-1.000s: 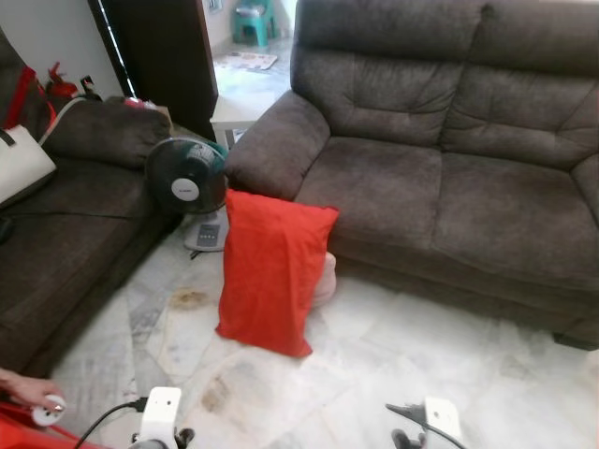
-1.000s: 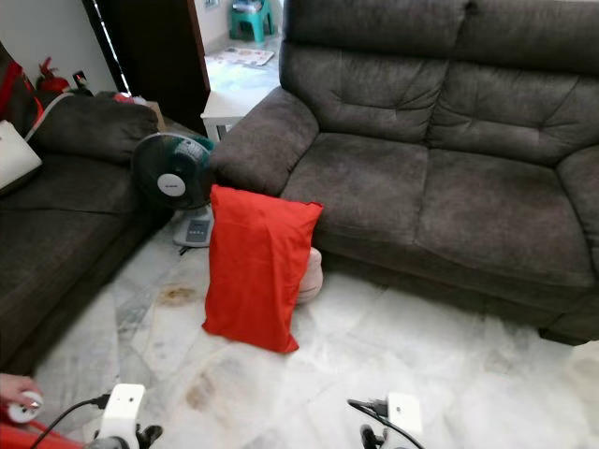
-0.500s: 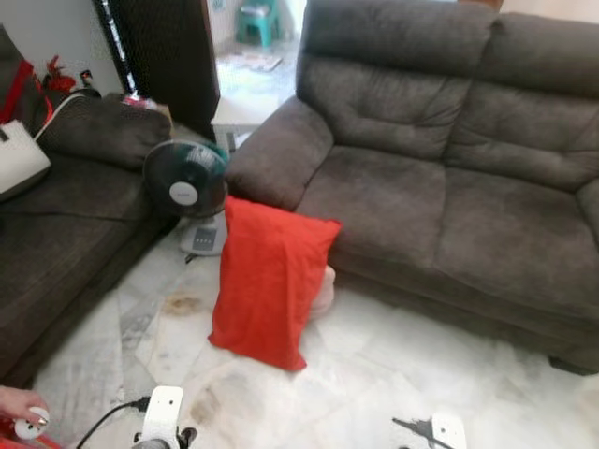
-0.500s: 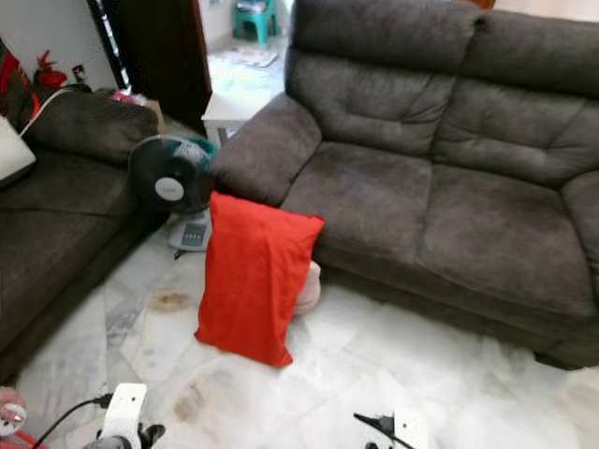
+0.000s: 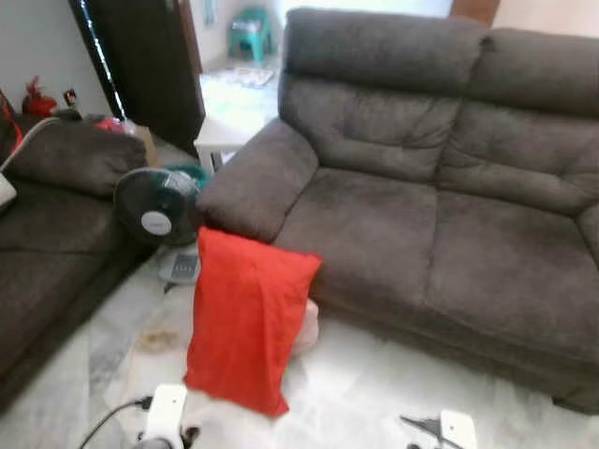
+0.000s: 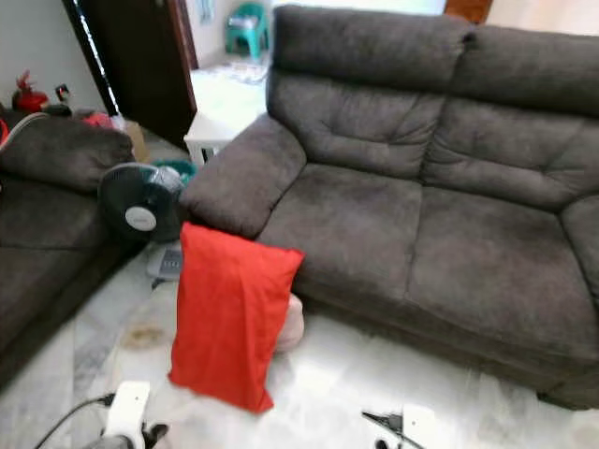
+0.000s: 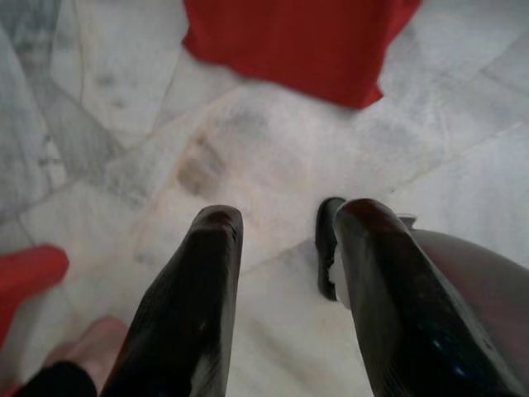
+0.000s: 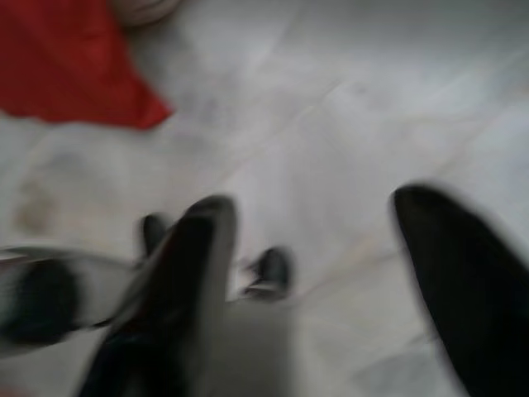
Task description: Move the pillow to the sofa from floor
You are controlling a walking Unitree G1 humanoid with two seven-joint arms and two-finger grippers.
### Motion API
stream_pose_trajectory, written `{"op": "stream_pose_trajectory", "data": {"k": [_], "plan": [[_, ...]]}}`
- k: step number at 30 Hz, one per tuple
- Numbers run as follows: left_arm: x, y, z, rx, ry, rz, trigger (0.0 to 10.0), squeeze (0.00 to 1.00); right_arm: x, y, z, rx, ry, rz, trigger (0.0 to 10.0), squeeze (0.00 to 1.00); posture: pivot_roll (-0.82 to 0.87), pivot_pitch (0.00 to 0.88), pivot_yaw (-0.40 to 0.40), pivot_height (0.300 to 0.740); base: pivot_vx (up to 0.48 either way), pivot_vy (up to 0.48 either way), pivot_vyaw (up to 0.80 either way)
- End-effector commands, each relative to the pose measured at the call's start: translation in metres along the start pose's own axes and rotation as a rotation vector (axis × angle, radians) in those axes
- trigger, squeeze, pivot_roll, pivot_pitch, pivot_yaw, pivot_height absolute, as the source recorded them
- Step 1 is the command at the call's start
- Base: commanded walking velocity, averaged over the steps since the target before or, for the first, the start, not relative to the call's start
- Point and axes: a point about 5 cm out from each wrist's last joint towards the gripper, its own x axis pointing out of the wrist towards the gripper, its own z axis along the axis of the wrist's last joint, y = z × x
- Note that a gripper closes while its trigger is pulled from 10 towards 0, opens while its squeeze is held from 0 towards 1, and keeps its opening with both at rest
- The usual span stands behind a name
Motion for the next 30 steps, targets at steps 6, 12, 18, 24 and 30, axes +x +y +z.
{"op": "stream_pose_trajectory", "data": {"k": [6,12,18,24,30], "plan": [[0.0007,-0.0042,-0.0007,-0.006,0.009,-0.007,10.0,0.00,-0.0002,-0.0042,0.0053,-0.034,-0.022,-0.005,10.0,0.00,0.10,0.015,-0.026,0.740,0.400,0.000,0.13],[0.0008,-0.0037,-0.0002,0.010,0.012,-0.002,10.0,0.00,0.0000,-0.0037,0.0057,-0.039,-0.017,0.000,10.0,0.00,0.10,0.017,-0.028,0.740,0.047,0.000,0.80],[0.0009,-0.0039,0.0006,0.003,0.010,0.001,10.0,0.00,0.0001,-0.0037,0.0063,-0.047,-0.014,0.003,10.0,0.00,0.10,0.022,-0.028,0.740,0.000,0.000,0.80],[0.0011,-0.0048,0.0011,0.003,0.010,0.000,10.0,0.00,0.0001,-0.0043,0.0065,-0.032,-0.016,0.003,10.0,0.00,0.10,0.026,-0.029,0.740,0.000,0.000,0.67],[0.0011,-0.0048,0.0008,0.003,0.010,-0.003,10.0,0.00,0.0000,-0.0045,0.0057,-0.014,-0.014,-0.002,10.0,0.00,0.10,0.027,-0.028,0.740,0.000,0.000,0.00]]}}
